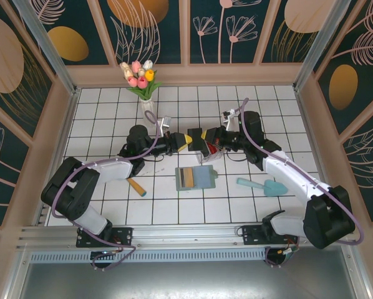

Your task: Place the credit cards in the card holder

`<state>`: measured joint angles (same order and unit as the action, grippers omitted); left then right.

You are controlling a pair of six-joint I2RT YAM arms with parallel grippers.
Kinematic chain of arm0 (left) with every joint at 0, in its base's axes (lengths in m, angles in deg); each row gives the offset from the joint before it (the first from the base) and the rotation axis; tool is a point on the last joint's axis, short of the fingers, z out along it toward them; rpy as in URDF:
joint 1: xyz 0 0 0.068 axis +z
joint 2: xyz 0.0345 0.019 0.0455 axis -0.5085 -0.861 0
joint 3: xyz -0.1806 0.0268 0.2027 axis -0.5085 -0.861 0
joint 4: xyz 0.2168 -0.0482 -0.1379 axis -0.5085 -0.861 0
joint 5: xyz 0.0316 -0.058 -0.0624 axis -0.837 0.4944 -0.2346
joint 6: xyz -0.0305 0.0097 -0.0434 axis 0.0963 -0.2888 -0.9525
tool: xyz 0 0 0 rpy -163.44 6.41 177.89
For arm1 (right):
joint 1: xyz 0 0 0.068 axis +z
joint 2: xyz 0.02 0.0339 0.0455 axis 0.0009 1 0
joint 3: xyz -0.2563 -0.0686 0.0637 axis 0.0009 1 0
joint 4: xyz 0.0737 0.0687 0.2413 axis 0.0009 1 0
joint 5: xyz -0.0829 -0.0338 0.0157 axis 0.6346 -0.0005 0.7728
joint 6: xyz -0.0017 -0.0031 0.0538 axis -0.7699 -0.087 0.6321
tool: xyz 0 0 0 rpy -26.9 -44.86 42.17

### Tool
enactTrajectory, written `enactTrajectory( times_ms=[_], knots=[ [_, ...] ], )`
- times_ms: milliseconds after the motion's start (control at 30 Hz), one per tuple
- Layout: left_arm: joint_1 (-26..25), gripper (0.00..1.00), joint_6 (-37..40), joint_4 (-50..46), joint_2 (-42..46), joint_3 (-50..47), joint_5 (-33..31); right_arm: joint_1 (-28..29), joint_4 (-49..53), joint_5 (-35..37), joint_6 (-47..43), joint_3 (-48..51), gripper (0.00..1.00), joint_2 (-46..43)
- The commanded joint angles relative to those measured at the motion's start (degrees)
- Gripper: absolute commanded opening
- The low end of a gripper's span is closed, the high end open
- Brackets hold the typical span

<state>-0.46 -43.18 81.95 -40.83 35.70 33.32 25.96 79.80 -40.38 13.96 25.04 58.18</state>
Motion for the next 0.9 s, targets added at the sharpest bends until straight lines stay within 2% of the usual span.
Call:
enactTrajectory(
  times_ms=[0,33,100,167,267,333,400,600,867],
  knots=[
    [0.0,0.07,1.5,-0.4,1.9,-0.8,-1.2,-0.5,0.9,1.7,-0.6,0.3,0.02,-1.0],
    [0.0,0.02,1.6,-1.0,2.1,-1.2,-1.6,-0.4,2.1,2.8,-0.8,0.5,0.03,-1.1],
    [0.0,0.0,3.0,-3.7,3.0,-2.3,-3.0,-0.1,6.6,7.7,-1.9,0.7,0.1,-1.4],
    [-0.1,0.0,7.2,-12.8,4.5,-3.2,-6.8,2.0,12.9,16.1,-4.9,1.4,0.24,-1.6],
    [-1.1,0.0,9.1,-18.6,6.4,-6.3,-11.8,6.2,17.6,26.8,-6.0,4.0,0.43,-1.0],
    [-2.6,0.0,9.2,-20.6,6.6,-7.5,-14.6,8.8,17.8,30.5,-6.0,6.4,0.55,-0.5],
    [-4.8,0.0,9.7,-23.0,6.0,-7.4,-16.9,10.2,18.2,31.5,-5.9,7.3,0.62,0.9],
    [-7.7,0.0,7.4,-24.0,5.8,-10.6,-22.3,15.3,20.5,39.0,-5.2,7.3,0.71,5.6],
    [-9.0,0.0,7.5,-23.9,4.0,-9.7,-21.0,16.7,22.5,42.5,-4.8,5.9,0.71,11.3]
  ],
)
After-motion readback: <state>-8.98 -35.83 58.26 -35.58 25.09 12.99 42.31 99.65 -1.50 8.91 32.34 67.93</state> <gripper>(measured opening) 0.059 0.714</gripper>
